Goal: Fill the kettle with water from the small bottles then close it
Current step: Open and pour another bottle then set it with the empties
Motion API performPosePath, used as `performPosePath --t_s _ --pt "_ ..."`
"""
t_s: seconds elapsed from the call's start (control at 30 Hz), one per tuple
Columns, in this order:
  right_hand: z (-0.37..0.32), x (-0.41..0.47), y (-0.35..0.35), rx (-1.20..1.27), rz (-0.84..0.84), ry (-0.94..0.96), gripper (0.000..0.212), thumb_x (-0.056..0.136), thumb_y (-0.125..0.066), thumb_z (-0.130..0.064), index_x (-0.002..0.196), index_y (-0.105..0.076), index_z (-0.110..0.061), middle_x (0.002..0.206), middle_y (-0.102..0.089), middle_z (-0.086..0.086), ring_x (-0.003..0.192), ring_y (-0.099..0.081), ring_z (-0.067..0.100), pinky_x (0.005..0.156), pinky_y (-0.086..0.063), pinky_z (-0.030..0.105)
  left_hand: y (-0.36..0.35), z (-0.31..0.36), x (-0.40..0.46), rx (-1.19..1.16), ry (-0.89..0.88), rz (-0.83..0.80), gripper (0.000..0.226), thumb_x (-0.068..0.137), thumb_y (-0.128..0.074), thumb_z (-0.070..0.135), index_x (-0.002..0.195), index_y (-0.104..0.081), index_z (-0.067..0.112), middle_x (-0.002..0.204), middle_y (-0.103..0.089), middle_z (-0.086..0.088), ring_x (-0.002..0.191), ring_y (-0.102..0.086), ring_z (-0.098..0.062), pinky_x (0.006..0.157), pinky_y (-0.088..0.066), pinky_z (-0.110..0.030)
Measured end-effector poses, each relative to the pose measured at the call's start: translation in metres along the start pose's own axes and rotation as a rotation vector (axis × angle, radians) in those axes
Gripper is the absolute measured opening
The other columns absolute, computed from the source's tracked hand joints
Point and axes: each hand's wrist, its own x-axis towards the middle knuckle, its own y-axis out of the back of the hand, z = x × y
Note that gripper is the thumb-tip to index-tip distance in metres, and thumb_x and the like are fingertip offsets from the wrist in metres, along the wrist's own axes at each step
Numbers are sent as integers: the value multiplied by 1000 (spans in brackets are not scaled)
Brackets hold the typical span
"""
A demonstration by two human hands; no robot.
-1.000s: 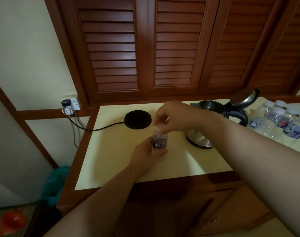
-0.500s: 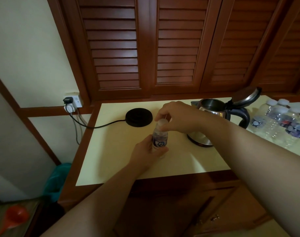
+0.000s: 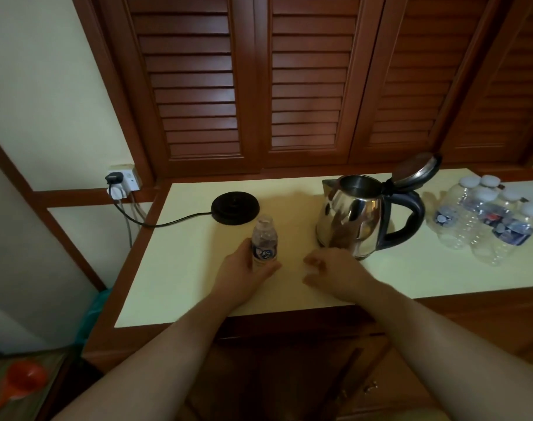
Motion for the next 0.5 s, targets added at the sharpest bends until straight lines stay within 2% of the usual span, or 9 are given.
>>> performPosePath --t_s 0.1,0.17,0.23,0.3,0.37,0.43,0.5 --pt "16 -13 -7 10 93 41 57 88 -74 -50 137 -61 -24 130 -59 -7 120 -50 11 98 -41 24 -3 7 -6 -15 -31 2 73 93 -72 46 153 -33 31 121 -65 18 99 -65 9 77 -46 -4" --pt "30 -23 -6 -6 153 56 53 90 -72 -51 133 -64 -22 127 -60 -7 116 -50 11 93 -38 22 -5 9 -8 -24 -50 32 73 95 -72 40 154 -32 28 122 -63 16 97 -63 13 75 -45 -1" --pt "48 -33 -3 -12 235 53 47 89 -71 -51 124 -69 -19 121 -64 -5 111 -55 12 91 -41 23 -7 12 -8 -9 -34 78 66 94 -74 36 148 -37 25 120 -63 14 98 -65 3 73 -46 -5" --pt "69 -42 1 -28 328 31 47 87 -65 -60 108 -74 -19 106 -67 -6 101 -60 14 87 -49 29 -11 14 -7 -11 -10 131 58 93 -76 33 139 -43 24 115 -64 12 101 -67 -10 70 -47 -8" --pt "90 -47 6 -53 365 -26 51 85 -56 -69 92 -73 -21 94 -63 -8 95 -58 16 82 -52 36 -17 17 -5 -28 -25 164 53 92 -78 30 134 -46 25 112 -67 10 100 -70 -12 72 -48 -11" --pt "106 -48 14 -84 348 -133 51 87 -57 -69 99 -71 -22 103 -62 -6 104 -56 22 88 -50 40 -20 24 -2 -45 -44 163 54 92 -78 32 136 -47 27 114 -70 11 100 -71 -7 78 -54 -19" --pt "117 -49 17 -115 293 -238 67 87 -55 -74 130 -63 -22 131 -58 1 125 -50 25 104 -45 42 -19 36 4 -79 -59 147 57 93 -76 34 141 -46 31 118 -70 15 102 -69 1 84 -55 -20"
